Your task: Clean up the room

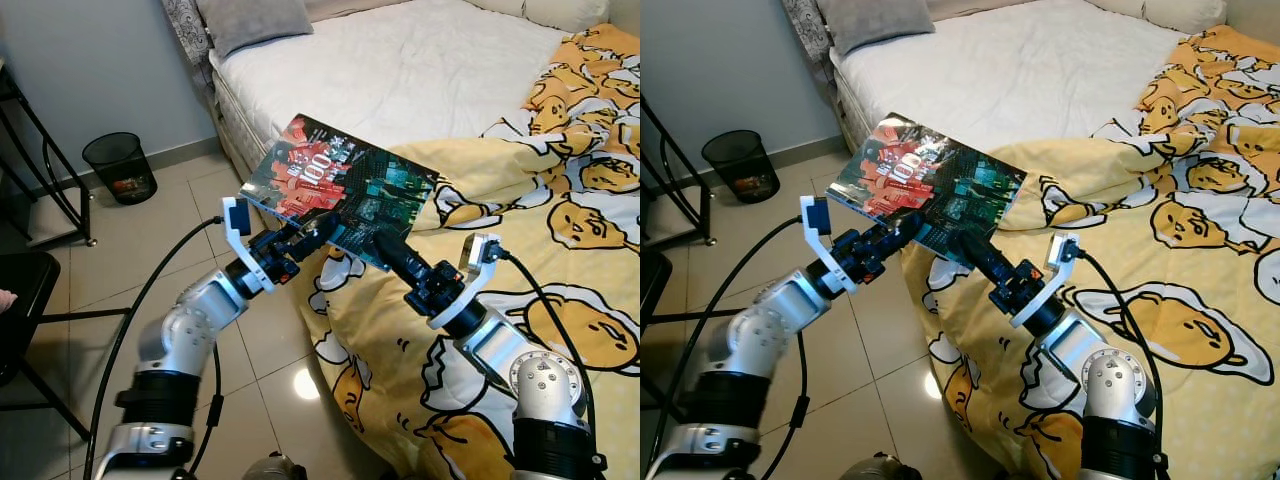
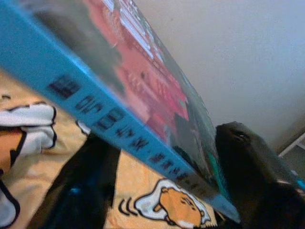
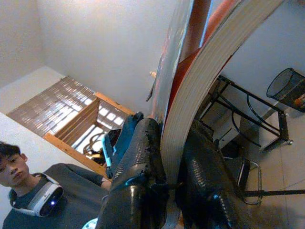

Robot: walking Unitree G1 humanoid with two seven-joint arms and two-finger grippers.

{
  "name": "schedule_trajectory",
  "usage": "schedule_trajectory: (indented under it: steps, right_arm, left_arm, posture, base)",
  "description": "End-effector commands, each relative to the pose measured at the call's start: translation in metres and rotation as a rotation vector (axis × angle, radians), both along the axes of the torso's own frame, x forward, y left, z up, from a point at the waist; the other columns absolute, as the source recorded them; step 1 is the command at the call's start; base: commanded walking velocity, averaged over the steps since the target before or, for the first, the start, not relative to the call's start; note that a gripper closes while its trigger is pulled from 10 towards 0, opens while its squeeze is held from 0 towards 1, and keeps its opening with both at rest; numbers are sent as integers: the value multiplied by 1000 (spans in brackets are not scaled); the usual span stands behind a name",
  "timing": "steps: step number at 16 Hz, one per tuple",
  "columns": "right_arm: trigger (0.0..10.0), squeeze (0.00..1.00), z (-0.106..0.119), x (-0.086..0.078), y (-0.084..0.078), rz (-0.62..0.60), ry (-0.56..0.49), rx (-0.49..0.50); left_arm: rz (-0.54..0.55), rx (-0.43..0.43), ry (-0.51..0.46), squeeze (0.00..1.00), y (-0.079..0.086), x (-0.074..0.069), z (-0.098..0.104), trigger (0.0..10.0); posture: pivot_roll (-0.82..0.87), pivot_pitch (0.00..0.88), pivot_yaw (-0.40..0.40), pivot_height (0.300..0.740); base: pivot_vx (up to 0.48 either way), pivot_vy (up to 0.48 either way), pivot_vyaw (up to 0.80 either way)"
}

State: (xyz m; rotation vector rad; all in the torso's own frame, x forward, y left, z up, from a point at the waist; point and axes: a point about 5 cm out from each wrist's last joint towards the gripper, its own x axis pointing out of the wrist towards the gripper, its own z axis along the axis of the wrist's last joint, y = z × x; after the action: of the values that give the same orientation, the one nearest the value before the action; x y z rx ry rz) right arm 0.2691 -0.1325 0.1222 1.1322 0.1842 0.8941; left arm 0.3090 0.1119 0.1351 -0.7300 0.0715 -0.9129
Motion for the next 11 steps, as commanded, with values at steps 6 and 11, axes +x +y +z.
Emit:
schedule_trajectory:
  steps: [6, 11]
  right_arm:
    - [0, 0, 10, 1, 4, 27, -44, 5]
    - [0, 0, 10, 5, 3, 19, -42, 3]
  left_arm:
    - [47, -41, -14, 0, 1, 5, -1, 0]
    - [75, -99, -16, 0, 3, 4, -1, 0]
  posture:
    - [-63, 0, 66, 740]
    - [-61, 0, 61, 740]
  base:
    - [0, 0, 0]
    - [0, 0, 0]
